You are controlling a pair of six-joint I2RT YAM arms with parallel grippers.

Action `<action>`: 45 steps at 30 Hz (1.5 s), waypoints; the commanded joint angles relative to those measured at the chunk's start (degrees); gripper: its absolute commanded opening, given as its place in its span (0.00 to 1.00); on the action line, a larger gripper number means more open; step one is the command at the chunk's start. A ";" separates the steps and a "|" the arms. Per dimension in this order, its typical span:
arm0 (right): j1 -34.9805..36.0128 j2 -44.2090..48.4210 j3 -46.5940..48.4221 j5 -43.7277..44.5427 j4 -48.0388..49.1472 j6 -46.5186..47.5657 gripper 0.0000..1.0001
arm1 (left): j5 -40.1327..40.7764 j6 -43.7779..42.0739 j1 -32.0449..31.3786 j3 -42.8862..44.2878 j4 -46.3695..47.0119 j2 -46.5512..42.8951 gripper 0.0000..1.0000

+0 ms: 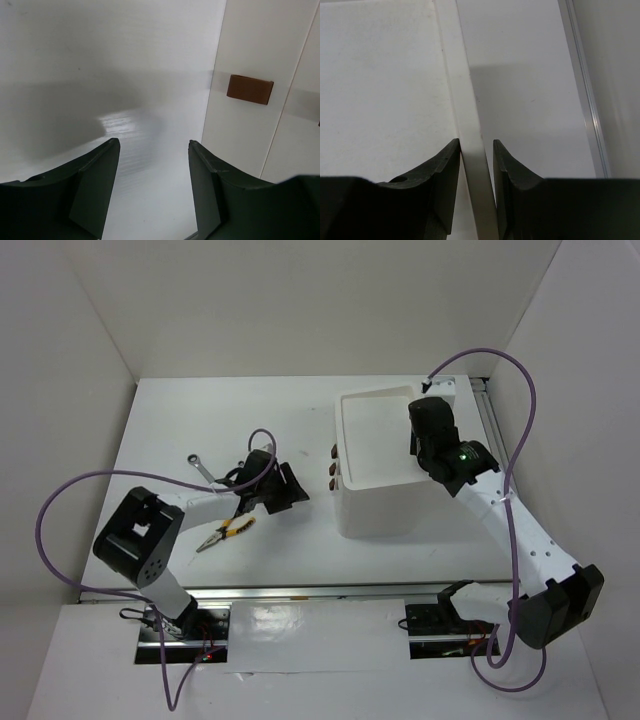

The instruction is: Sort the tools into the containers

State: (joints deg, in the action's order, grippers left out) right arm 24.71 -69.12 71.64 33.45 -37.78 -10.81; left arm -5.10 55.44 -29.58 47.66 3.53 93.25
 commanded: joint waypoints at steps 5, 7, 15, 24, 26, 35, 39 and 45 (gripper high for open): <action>-0.72 3.03 -2.47 5.66 3.59 -1.23 0.06 | -10.62 16.96 3.74 -11.96 27.44 2.19 0.63; -0.72 3.03 -2.47 6.19 3.59 -1.23 0.06 | -13.78 21.62 3.74 -16.88 44.84 5.70 0.60; -0.72 3.03 -1.32 4.96 2.98 -1.23 0.06 | -13.63 35.87 1.64 -15.93 70.44 20.38 0.60; -1.24 5.23 -2.47 4.43 2.98 -1.23 0.03 | -12.91 40.62 0.49 -7.76 78.64 31.46 0.60; -1.24 5.75 -3.08 4.43 2.98 -1.23 0.03 | -12.91 42.37 -0.56 -5.74 82.49 34.26 0.60; -1.24 5.75 -3.08 4.96 2.98 -1.23 0.05 | -13.44 44.14 -2.76 -2.04 82.69 37.79 0.58; -1.24 5.75 -3.08 4.43 2.98 -1.23 0.06 | -13.44 45.45 -2.76 -3.27 85.05 38.32 0.55; -1.24 5.23 -2.55 3.90 2.45 -1.23 0.06 | -13.97 46.60 -2.76 -6.17 88.92 38.32 0.49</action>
State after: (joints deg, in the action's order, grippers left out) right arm 24.23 -66.41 68.93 32.03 -35.05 -10.61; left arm -15.31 99.50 -29.93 44.16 81.34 128.86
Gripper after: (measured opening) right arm 0.358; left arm 0.505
